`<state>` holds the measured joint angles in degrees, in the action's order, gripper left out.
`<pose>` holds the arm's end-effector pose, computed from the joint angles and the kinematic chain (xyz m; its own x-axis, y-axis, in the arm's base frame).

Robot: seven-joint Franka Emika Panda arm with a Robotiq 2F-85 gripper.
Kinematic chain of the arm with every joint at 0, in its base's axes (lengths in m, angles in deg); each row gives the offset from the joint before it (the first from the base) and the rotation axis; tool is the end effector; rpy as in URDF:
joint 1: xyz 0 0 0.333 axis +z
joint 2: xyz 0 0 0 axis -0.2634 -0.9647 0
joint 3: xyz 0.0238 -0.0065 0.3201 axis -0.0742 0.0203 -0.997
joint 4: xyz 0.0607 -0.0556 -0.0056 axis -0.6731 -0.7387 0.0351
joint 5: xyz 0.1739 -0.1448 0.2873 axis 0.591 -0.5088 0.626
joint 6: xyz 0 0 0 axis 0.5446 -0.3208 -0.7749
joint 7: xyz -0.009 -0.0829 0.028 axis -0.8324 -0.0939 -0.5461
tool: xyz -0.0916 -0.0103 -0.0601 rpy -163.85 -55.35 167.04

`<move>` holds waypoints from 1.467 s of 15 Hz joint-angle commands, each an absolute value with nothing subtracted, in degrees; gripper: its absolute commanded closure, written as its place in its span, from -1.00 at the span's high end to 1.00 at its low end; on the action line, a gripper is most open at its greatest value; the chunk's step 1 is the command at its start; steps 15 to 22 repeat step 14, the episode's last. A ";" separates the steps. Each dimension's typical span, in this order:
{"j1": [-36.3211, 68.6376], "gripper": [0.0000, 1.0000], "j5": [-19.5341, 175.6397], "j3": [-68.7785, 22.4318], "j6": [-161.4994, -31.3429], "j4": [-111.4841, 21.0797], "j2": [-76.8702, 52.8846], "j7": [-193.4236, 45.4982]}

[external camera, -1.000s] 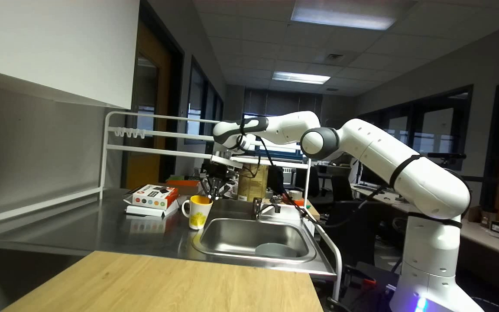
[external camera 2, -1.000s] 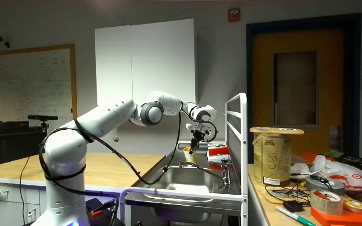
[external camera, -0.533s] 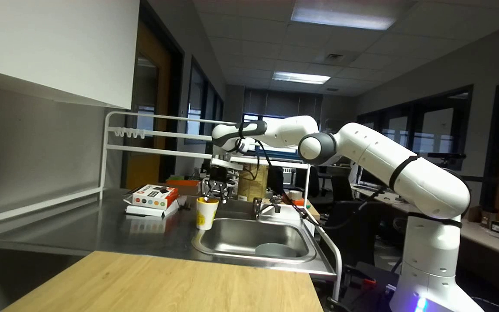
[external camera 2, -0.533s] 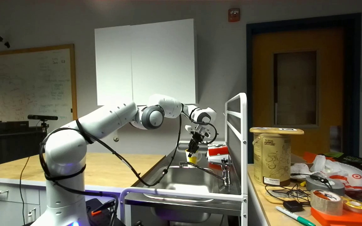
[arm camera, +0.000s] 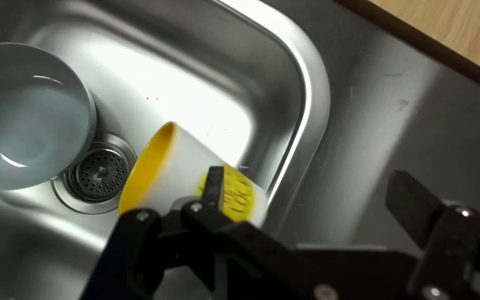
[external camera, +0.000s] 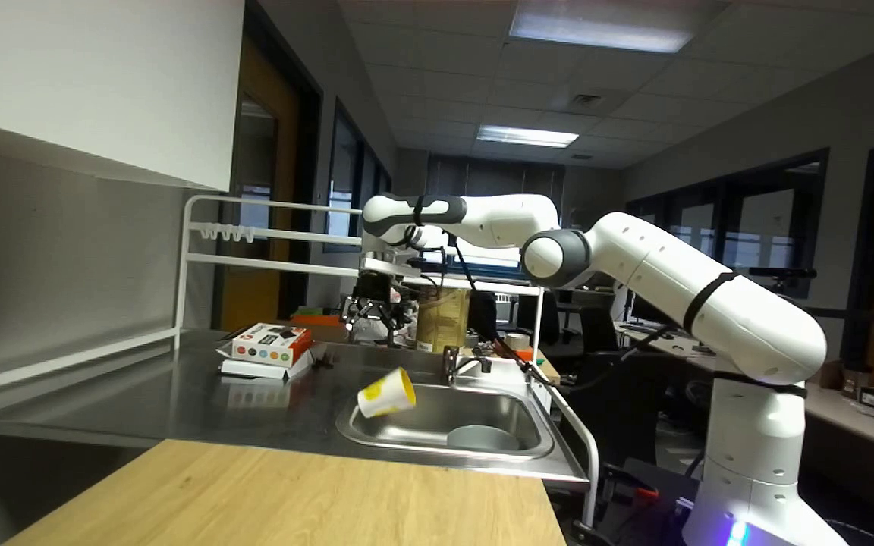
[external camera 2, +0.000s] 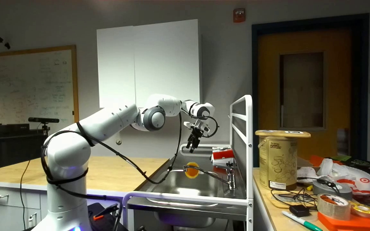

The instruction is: Pick the cup and put it on the counter of the sink

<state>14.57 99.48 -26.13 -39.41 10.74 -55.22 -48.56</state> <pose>0.7315 0.0247 0.3414 0.7957 -0.4384 -0.4178 -0.5221 -0.8462 -0.1063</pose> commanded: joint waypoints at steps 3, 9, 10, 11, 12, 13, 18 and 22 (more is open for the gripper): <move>17.47 1.00 96.27 -25.18 -36.28 14.64 -54.38 -47.70; 18.95 1.00 93.94 -24.97 -34.67 15.06 -53.66 -48.02; 19.07 1.00 93.59 -25.01 -34.38 14.98 -53.52 -48.40; 19.27 1.00 93.18 -24.98 -34.40 14.94 -53.39 -48.74; 19.46 1.00 92.73 -24.97 -34.08 14.89 -53.24 -49.01; 19.70 1.00 92.19 -24.96 -33.69 14.84 -53.07 -49.53; 19.88 1.00 91.70 -24.96 -33.39 14.83 -52.98 -50.06; 19.88 1.00 91.70 -24.96 -33.39 14.83 -52.98 -50.06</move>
